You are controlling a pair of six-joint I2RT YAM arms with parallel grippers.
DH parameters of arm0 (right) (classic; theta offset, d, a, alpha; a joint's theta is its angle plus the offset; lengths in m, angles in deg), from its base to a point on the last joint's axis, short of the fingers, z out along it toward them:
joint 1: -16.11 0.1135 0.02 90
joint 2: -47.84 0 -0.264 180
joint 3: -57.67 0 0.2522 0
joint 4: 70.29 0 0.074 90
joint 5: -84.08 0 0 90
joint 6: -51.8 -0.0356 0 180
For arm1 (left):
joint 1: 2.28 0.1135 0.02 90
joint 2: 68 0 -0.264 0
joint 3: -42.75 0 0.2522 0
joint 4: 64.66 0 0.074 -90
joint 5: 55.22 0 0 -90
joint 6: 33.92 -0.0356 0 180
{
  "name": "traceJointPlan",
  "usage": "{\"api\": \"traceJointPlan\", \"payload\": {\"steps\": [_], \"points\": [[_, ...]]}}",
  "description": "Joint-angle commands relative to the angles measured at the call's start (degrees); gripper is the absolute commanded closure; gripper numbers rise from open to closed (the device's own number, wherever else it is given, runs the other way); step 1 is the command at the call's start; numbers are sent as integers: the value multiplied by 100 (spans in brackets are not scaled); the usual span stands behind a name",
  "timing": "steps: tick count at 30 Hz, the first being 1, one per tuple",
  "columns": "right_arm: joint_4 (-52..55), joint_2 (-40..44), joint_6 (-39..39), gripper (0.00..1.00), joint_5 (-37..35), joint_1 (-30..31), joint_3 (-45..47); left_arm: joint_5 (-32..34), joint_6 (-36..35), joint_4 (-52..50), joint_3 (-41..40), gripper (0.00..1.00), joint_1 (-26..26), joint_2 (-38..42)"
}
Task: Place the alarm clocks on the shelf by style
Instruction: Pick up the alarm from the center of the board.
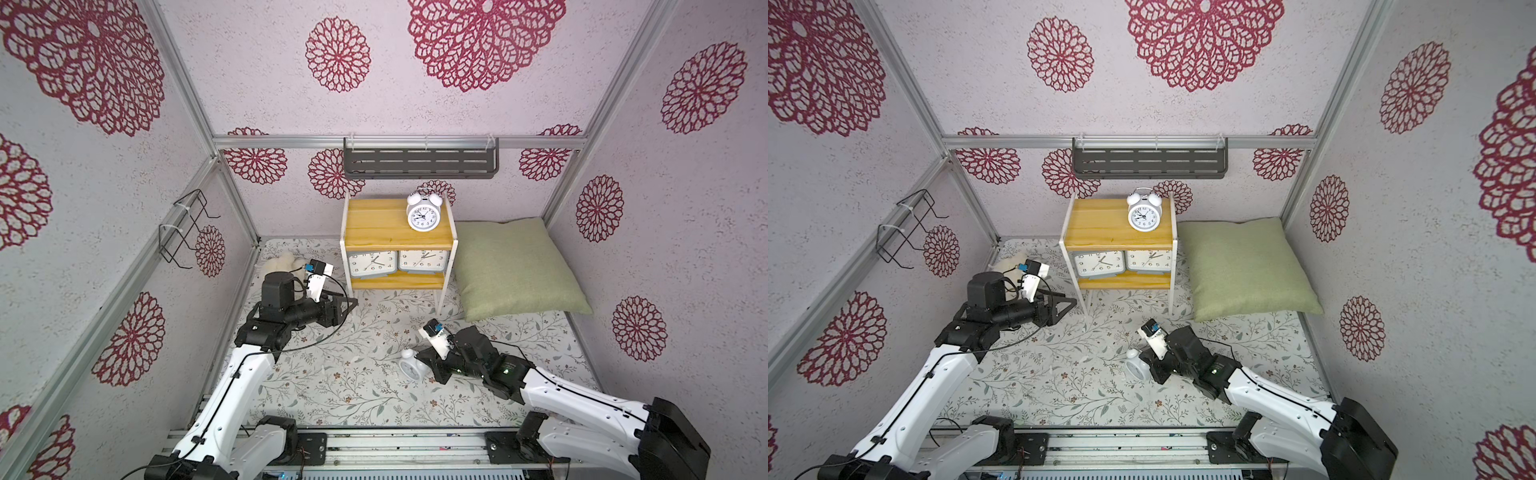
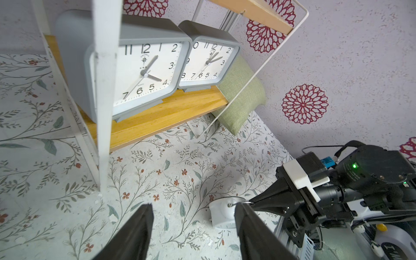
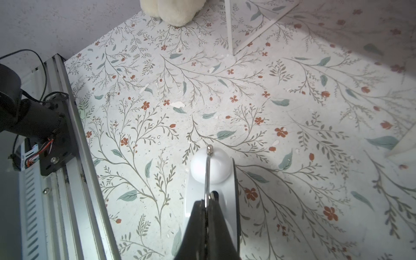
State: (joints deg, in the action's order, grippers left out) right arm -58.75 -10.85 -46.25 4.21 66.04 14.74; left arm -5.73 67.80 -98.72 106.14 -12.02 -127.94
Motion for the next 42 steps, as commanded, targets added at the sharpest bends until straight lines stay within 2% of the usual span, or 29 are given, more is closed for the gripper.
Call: {"api": "traceJointPlan", "payload": {"steps": [1, 5, 9, 11, 14, 19, 25, 42], "points": [[-250, 494, 170, 100, 184, -267, -28, -159, -341, 499, -107, 32, -374, -146], [-270, 919, 305, 100, 957, -838, -60, -475, -1199, 611, -28, 25, -808, -399], [24, 1075, 589, 100, 1718, -1418, -353, -1136, -2299, 164, 326, 18, -994, -797], [258, 1022, 805, 100, 2085, -1638, -581, -1460, -3113, -386, 605, 16, -1067, -1021], [616, 890, 1186, 100, 2726, -1841, -961, -1587, -4676, -1370, 1007, 12, -1339, -1337], [1253, 570, 1845, 100, 3475, -1912, -1630, -1551, -6063, -2856, 1847, 11, -1759, -2065], [1619, 267, 2234, 100, 3874, -1912, -2055, -1143, -6244, -3296, 2340, 11, -2035, -2561], [1480, 226, 2256, 100, 3926, -1916, -2084, -1213, -6037, -3487, 2848, 12, -2386, -3124]]}}
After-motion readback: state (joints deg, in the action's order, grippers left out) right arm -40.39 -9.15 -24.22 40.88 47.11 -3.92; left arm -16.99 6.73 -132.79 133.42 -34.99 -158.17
